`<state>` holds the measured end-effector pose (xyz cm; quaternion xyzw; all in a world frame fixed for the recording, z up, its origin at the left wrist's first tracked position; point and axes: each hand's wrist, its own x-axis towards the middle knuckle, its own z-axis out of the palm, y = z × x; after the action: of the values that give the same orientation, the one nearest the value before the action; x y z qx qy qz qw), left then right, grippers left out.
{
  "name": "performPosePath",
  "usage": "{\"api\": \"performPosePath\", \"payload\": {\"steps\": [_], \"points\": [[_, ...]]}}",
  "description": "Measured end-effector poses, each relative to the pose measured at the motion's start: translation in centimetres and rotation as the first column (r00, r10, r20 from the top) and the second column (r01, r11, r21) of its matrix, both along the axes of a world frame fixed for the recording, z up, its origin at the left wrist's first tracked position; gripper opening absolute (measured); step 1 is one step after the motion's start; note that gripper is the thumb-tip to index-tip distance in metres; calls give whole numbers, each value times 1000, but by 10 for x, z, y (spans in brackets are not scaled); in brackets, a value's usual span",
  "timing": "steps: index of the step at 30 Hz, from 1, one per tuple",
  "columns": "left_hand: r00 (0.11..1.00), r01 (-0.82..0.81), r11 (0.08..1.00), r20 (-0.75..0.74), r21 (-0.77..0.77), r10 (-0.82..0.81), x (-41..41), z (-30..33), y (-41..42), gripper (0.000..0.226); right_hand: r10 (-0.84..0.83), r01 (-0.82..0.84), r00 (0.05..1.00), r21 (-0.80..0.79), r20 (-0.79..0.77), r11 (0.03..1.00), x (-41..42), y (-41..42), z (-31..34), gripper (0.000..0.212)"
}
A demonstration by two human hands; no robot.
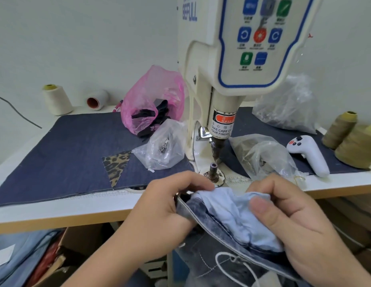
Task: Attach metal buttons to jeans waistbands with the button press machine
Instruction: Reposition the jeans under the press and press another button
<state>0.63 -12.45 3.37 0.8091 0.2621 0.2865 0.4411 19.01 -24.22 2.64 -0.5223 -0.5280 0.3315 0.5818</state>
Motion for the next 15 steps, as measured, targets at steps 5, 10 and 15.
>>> {"api": "performPosePath", "payload": {"steps": [5, 10, 15], "points": [[991, 127, 981, 55, -148, -120, 8, 11, -4, 24, 355, -390, 921, -350, -160, 852, 12, 6, 5, 37], [989, 131, 987, -54, -94, -137, 14, 19, 2, 28, 293, -325, 946, -399, -142, 857, 9, 11, 3, 58], [941, 209, 967, -239, -146, -239, 11, 31, 13, 25, 157, -179, 983, -293, -96, 939, 11, 12, 2, 26]]}}
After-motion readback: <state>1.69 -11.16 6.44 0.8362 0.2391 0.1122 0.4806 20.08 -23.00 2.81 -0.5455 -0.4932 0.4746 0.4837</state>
